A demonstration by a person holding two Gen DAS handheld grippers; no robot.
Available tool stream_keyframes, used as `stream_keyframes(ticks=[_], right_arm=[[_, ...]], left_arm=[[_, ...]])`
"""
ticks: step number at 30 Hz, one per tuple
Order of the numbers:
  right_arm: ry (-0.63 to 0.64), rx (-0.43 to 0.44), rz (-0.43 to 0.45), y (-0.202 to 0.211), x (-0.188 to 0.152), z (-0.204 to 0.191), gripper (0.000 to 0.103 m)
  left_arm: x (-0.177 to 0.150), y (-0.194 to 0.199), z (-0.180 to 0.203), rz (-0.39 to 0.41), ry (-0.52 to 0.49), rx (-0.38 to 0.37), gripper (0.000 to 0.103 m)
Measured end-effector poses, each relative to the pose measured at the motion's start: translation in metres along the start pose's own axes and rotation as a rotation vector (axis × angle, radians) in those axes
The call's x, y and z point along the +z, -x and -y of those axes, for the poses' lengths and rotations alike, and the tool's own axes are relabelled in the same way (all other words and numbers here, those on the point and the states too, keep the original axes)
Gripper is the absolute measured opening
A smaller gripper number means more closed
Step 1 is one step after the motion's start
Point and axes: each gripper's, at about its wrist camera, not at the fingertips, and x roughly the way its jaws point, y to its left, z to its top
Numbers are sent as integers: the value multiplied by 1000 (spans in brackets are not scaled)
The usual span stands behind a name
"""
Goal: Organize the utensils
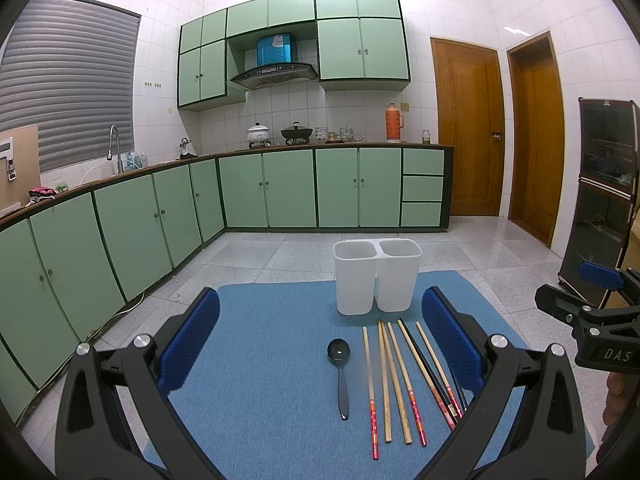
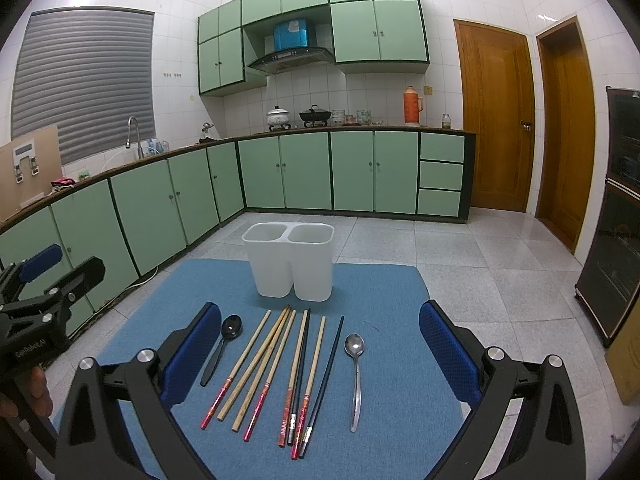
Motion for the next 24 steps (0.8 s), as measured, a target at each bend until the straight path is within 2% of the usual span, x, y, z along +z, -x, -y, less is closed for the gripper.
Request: stream_keyframes(ticks=[13,16,24], right_arm=[[10,0,-26,-15,-8,1,97],[19,-10,-53,-25,-10,6,97],[9,5,-190,-78,-19,24,77]], left_arm=[[-5,-13,-4,-27,-4,16,98],[-12,-29,-13,-74,1,35,98],[-31,-93,-36,-240,19,40,98]])
